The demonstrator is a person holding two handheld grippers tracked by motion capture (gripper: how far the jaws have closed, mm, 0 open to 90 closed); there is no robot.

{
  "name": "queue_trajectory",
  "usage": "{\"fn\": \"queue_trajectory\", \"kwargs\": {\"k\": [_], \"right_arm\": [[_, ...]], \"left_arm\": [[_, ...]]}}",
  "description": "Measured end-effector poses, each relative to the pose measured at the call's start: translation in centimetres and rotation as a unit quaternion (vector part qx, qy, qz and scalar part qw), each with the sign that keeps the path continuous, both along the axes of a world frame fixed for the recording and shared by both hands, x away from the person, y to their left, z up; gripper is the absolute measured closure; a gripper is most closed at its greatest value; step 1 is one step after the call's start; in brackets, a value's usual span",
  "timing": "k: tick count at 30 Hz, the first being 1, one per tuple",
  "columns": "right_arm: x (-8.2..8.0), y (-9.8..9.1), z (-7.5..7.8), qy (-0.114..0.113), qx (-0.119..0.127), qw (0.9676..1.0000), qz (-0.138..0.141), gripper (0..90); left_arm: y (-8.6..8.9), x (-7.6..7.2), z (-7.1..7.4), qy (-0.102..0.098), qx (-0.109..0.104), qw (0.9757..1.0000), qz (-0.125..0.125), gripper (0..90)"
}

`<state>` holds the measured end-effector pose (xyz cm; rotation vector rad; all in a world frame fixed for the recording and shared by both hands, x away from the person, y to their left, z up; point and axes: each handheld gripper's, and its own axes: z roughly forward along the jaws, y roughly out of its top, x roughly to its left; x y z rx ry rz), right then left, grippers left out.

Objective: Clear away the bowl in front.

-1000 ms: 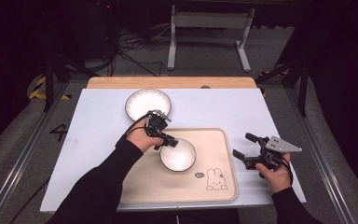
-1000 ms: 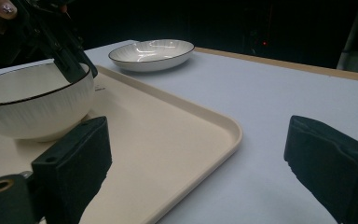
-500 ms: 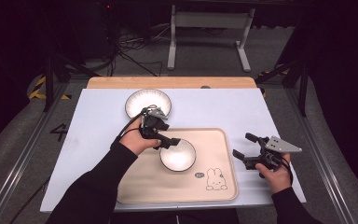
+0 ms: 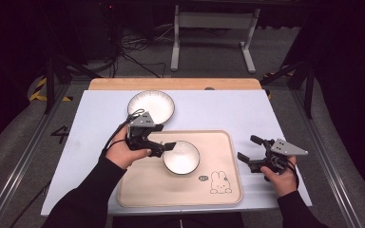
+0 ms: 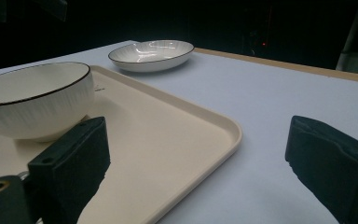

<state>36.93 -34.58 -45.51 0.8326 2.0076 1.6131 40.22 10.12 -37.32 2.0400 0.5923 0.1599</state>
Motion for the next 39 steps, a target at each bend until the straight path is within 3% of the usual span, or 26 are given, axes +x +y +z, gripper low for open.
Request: {"fn": "queue_trajectory", "kwargs": {"k": [9,21,39], "right_arm": [[0.0,0.0,0.0,0.000,-0.001,1.0000,0.000,6.5],[0.1,0.0,0.0,0.004,-0.003,0.9999,0.010,3.8],[0.2,0.1,0.0,0.005,-0.007,0.9999,0.014,3.3]], "left_arm": [[2.7,-1.5,0.1,-0.025,-0.022,0.9993,0.016,16.1],[5.4,-2.5,-1.1,-0.036,-0.042,0.9976,0.042,10.3],[10.0,-3.8,-3.5,-0.037,-0.076,0.9912,0.102,9.9]]}}
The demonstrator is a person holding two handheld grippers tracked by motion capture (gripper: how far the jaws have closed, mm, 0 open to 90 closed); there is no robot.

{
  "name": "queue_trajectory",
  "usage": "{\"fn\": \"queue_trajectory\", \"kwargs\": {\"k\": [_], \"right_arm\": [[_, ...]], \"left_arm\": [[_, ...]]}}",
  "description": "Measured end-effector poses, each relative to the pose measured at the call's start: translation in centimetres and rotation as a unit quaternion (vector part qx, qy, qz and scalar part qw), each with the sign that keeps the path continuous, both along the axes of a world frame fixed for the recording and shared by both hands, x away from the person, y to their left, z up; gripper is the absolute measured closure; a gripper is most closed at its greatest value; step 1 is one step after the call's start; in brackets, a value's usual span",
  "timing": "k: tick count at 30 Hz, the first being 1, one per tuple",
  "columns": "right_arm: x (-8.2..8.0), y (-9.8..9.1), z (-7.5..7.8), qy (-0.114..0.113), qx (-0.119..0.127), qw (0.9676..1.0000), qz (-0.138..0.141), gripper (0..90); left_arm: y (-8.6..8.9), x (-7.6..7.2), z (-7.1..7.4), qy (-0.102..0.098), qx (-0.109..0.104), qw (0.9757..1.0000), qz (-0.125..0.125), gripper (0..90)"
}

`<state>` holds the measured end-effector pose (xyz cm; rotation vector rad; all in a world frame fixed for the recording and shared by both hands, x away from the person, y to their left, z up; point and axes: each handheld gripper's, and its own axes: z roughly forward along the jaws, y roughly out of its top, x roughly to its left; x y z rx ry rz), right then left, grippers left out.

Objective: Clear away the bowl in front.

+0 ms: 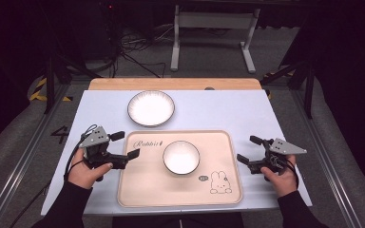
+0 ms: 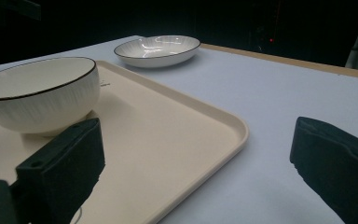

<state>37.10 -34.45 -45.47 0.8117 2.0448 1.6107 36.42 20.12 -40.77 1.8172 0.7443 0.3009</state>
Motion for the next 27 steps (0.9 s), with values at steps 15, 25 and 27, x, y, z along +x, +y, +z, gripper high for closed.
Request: {"fn": "queue_trajectory", "kwargs": {"k": [15,25,27], "right_arm": [[0.0,0.0,0.0,0.000,-0.002,1.0000,0.002,3.2],[0.0,0.0,0.0,0.000,-0.002,1.0000,0.002,3.2],[0.0,0.0,0.0,0.001,-0.001,1.0000,0.002,3.2]], "left_arm": [[2.6,-0.8,-2.3,-0.006,-0.031,0.9993,0.022,7.7],[3.8,-1.0,-3.7,-0.006,-0.065,0.9973,0.033,5.3],[3.9,-1.0,-4.0,-0.002,-0.067,0.9971,0.036,5.3]]}}
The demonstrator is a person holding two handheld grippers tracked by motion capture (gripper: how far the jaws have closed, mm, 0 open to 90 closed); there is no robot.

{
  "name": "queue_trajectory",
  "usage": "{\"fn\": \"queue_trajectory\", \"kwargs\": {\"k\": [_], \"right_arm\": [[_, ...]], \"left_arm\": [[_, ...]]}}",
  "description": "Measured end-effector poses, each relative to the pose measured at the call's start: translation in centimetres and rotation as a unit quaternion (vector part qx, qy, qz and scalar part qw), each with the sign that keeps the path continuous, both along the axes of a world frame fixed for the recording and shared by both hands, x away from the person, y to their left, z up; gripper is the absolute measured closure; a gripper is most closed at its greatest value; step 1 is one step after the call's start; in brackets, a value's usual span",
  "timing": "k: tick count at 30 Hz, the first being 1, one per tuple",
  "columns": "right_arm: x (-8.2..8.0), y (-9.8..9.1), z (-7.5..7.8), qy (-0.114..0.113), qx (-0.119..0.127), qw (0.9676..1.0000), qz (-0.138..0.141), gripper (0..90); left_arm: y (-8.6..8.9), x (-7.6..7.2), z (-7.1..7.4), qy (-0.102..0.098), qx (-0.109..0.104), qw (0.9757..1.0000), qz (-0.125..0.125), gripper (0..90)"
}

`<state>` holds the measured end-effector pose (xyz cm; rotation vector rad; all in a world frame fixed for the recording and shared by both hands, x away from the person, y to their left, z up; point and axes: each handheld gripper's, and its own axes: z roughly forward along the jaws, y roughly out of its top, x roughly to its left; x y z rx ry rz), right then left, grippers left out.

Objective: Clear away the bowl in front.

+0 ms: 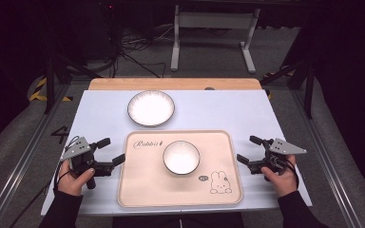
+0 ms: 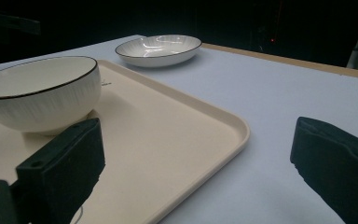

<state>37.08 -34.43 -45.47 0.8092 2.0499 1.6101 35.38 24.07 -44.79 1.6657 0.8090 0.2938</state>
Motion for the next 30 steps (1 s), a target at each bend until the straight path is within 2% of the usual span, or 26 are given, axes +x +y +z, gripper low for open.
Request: {"fn": "queue_trajectory", "kwargs": {"k": [7,15,20,25,30], "right_arm": [[0.0,0.0,0.0,0.000,0.000,1.0000,0.000,3.2],[0.0,0.0,0.0,-0.002,0.001,1.0000,0.000,3.2],[0.0,0.0,0.0,-0.002,0.001,1.0000,0.001,3.2],[0.0,0.0,0.0,-0.002,0.000,1.0000,0.001,3.2],[0.0,0.0,0.0,-0.003,0.001,1.0000,0.002,3.3]], "left_arm": [[0.3,-0.2,-0.9,0.002,0.003,1.0000,0.009,5.0],[0.4,-0.6,-2.0,0.003,0.011,0.9999,0.006,4.6],[0.8,-0.9,-2.2,-0.002,0.004,0.9999,0.011,4.4],[1.0,-1.0,-2.3,0.003,-0.005,0.9998,0.017,4.3],[0.8,-0.9,-2.3,0.006,0.003,0.9995,0.031,4.3]]}}
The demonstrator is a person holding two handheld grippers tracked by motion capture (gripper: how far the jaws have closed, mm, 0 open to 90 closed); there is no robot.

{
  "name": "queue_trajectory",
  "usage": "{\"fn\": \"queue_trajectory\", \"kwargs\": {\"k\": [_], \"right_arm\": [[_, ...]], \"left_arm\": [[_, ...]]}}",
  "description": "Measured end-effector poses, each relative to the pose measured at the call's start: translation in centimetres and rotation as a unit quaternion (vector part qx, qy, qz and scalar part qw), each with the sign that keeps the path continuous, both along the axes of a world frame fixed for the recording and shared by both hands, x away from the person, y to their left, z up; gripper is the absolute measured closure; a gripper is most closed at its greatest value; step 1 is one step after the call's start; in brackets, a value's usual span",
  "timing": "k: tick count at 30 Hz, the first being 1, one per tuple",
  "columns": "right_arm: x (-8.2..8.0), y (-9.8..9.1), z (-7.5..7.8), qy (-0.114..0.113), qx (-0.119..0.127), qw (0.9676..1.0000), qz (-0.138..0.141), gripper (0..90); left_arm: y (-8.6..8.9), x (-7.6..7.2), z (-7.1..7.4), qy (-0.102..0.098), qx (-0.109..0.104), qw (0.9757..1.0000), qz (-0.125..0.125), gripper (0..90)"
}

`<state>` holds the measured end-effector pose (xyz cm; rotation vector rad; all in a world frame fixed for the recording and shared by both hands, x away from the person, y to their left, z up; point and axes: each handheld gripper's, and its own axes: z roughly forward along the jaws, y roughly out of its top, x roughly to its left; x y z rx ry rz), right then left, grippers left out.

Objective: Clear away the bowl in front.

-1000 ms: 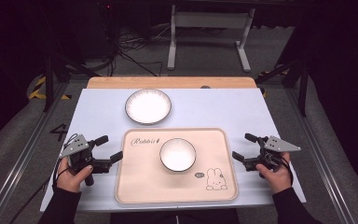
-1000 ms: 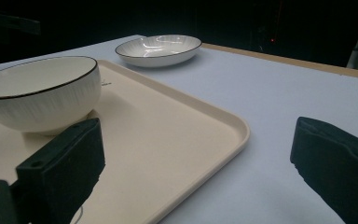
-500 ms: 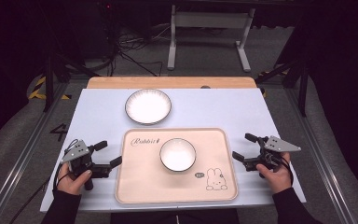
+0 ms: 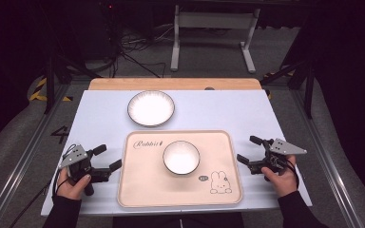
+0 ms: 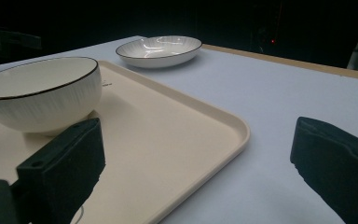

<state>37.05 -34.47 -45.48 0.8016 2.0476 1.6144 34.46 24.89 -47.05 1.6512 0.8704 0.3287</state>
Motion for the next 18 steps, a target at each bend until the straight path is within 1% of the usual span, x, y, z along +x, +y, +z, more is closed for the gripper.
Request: {"fn": "queue_trajectory", "kwargs": {"k": [3,18], "right_arm": [[-0.01,0.02,0.00,0.000,-0.001,1.0000,0.002,3.5],[0.00,0.10,0.00,0.001,-0.005,1.0000,0.002,3.8]], "left_arm": [[-0.12,-0.05,0.04,-0.003,0.009,1.0000,-0.002,4.3],[-0.13,-0.01,0.04,-0.002,0.010,0.9999,-0.003,4.3]]}}
